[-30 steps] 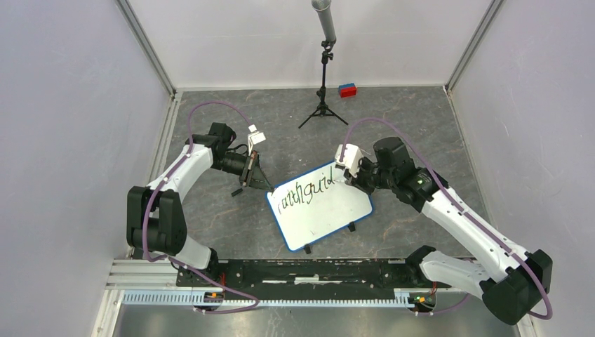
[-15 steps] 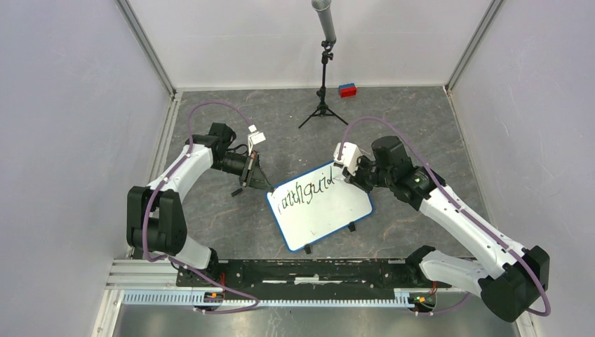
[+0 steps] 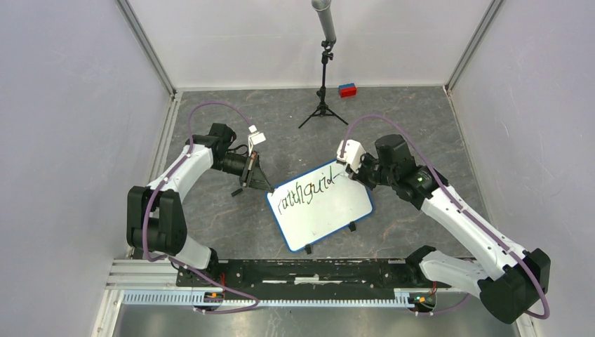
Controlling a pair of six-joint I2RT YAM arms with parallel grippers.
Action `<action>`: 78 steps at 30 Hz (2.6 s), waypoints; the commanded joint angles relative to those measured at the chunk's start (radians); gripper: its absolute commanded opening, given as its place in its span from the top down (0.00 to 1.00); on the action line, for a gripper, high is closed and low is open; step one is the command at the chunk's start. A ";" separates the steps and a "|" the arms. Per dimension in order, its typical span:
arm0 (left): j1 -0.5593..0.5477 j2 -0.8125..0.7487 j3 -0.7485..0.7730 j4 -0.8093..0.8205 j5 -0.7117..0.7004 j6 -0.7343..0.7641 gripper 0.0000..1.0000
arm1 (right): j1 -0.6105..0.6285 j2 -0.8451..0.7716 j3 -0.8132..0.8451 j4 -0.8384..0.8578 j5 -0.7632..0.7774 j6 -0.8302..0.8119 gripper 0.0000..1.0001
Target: Write a sentence on the whiteboard
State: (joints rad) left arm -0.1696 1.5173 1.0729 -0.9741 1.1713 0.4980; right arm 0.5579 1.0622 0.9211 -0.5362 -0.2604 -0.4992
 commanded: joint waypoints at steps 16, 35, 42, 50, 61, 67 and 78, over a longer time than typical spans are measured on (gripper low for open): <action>-0.019 0.006 -0.014 -0.020 -0.013 0.064 0.98 | -0.012 0.037 0.054 0.016 -0.105 0.005 1.00; -0.019 0.007 -0.014 -0.020 -0.015 0.064 0.98 | -0.012 -0.026 -0.019 -0.026 -0.035 -0.026 1.00; -0.020 0.006 -0.016 -0.019 -0.018 0.065 0.98 | -0.015 -0.021 0.012 -0.035 0.002 -0.038 1.00; -0.019 0.001 -0.017 -0.021 -0.018 0.065 0.97 | -0.050 -0.040 0.047 -0.042 -0.041 -0.030 1.00; -0.019 -0.003 -0.016 -0.021 -0.016 0.064 0.97 | -0.134 -0.025 0.044 0.014 -0.141 0.014 1.00; -0.019 -0.005 -0.019 -0.020 -0.015 0.067 0.98 | -0.134 -0.021 0.045 0.033 -0.133 0.022 1.00; -0.019 0.001 -0.024 -0.020 -0.015 0.073 0.97 | -0.133 0.007 0.062 0.050 -0.125 0.031 1.00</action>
State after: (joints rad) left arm -0.1696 1.5177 1.0729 -0.9779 1.1793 0.4988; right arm 0.4271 1.0550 0.9386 -0.5266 -0.3836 -0.4824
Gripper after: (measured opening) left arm 0.119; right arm 0.136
